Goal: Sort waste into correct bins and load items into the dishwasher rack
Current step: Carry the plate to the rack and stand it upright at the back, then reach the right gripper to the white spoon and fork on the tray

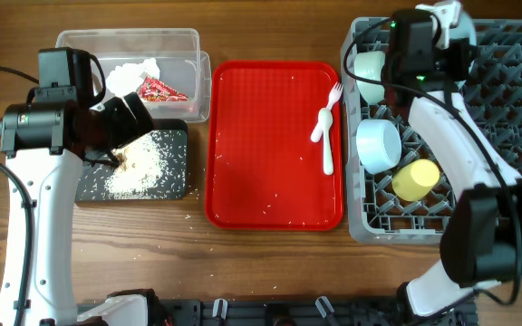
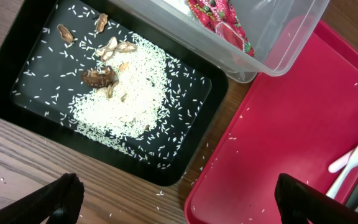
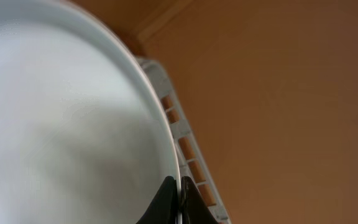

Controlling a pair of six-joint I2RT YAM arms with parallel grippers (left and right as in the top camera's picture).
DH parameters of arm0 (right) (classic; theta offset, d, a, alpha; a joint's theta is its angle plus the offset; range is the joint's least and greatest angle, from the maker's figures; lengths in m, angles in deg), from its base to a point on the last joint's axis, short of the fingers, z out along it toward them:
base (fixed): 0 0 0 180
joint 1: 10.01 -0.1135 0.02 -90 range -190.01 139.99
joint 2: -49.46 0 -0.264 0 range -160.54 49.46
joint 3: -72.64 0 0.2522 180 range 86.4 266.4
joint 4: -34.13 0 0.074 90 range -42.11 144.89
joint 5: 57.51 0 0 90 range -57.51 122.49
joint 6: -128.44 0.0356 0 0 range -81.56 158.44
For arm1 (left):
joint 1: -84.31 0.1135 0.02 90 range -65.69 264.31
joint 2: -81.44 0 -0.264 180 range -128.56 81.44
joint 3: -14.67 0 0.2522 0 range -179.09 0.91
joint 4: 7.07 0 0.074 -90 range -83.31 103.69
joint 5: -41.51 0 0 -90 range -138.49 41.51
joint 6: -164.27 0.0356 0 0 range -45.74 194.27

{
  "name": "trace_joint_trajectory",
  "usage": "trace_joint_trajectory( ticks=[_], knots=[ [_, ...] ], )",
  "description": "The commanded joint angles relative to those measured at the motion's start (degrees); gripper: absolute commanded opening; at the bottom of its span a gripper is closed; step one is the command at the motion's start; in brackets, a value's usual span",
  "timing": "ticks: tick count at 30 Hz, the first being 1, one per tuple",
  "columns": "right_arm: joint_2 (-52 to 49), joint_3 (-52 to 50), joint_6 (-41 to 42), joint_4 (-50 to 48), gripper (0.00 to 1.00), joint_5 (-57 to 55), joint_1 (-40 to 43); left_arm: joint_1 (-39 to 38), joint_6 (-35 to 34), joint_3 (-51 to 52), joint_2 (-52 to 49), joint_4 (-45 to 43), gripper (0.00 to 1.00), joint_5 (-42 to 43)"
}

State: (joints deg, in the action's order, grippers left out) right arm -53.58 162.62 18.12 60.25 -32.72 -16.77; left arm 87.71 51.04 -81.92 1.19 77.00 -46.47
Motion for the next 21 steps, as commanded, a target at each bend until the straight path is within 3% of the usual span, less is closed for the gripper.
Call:
trace_joint_trajectory(
  ticks=[1,4,5,7,8,12,17,21],
  knots=[
    [-3.19,0.22,-0.85,0.48,0.04,-0.02,-0.13,0.26,0.48,-0.26,0.17,-0.15,1.00,0.48],
    [-3.26,0.20,2.89,1.92,0.04,3.32,-0.13,0.26,0.48,-0.26,0.17,-0.15,1.00,0.48],
    [-3.26,0.20,3.02,2.14,0.17,3.76,-0.13,0.26,0.48,-0.26,0.17,-0.15,1.00,0.48],
    [-3.04,0.22,2.99,2.54,0.82,3.63,-0.13,0.26,0.48,-0.26,0.17,-0.15,1.00,0.48],
    [-2.58,0.22,4.31,2.73,1.00,3.34,-0.13,0.26,0.48,-0.26,0.17,-0.15,1.00,0.48],
    [3.48,0.22,11.02,7.91,1.00,10.86,-0.15,0.26,0.48,-0.26,0.17,-0.15,1.00,0.48],
    [15.80,0.39,22.32,20.00,0.99,34.29,-0.26,0.26,0.48,-0.26,0.17,-0.15,1.00,0.48],
    [26.21,0.37,27.15,26.84,0.99,78.99,-0.76,0.26,0.48,-0.26,0.17,-0.15,1.00,0.48]
  ],
)
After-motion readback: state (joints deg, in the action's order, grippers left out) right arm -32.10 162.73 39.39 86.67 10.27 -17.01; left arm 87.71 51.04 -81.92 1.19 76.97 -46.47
